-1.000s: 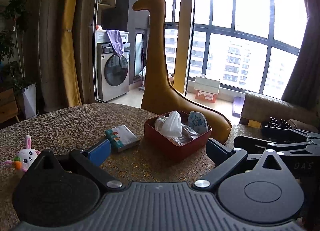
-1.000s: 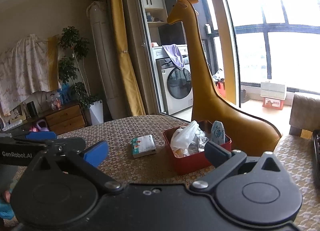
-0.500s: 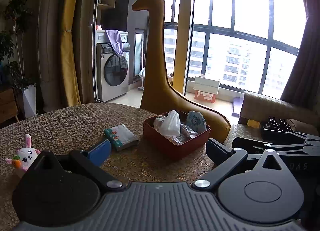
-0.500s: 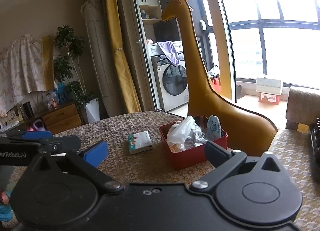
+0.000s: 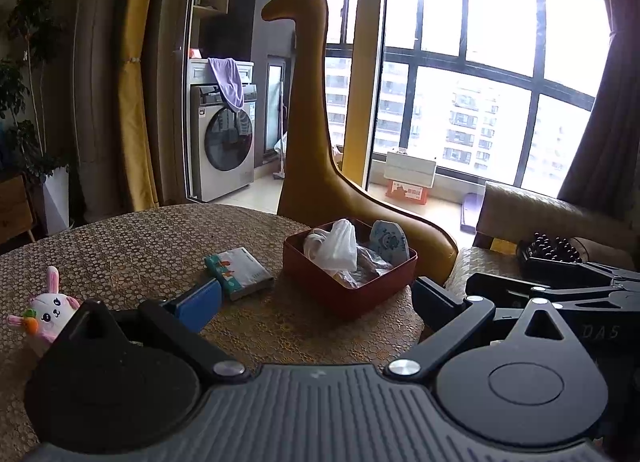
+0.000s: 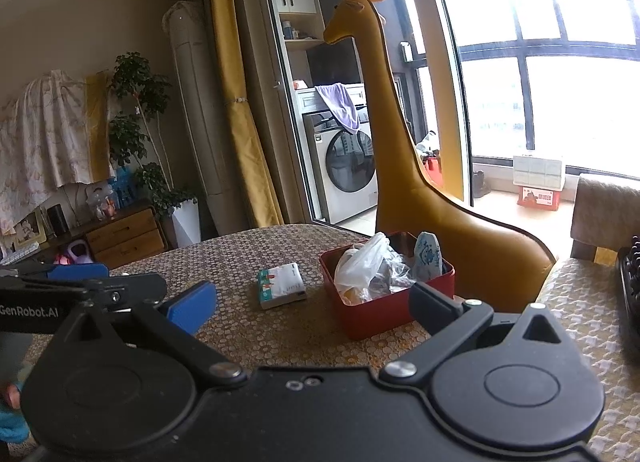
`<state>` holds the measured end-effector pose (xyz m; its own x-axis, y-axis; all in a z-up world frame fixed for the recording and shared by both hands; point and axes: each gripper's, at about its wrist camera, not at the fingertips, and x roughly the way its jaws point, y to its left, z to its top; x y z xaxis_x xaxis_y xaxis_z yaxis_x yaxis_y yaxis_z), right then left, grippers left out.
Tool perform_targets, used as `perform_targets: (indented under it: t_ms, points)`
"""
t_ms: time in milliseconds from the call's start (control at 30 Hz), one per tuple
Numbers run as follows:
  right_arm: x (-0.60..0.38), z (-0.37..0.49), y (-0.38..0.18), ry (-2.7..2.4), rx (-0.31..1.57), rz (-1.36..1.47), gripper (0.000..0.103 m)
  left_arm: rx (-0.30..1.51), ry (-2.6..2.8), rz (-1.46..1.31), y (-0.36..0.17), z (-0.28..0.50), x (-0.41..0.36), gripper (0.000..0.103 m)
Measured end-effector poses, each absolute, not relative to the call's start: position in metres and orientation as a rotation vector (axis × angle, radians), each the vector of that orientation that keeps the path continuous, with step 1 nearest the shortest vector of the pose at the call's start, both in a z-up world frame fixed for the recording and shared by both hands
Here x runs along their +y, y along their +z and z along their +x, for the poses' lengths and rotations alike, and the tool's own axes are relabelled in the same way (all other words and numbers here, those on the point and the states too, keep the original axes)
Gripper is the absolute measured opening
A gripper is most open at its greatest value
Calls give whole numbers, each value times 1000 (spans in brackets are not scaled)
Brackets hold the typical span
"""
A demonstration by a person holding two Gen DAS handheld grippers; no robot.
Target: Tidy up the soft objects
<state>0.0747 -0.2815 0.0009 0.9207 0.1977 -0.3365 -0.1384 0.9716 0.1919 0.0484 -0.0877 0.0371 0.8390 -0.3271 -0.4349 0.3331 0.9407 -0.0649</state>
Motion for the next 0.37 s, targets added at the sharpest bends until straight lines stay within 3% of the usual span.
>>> perform_targets:
  t_ms: [367]
  points:
    - [-282,74,1,173,363,171,103,450,-352,37,40,50,-89,102]
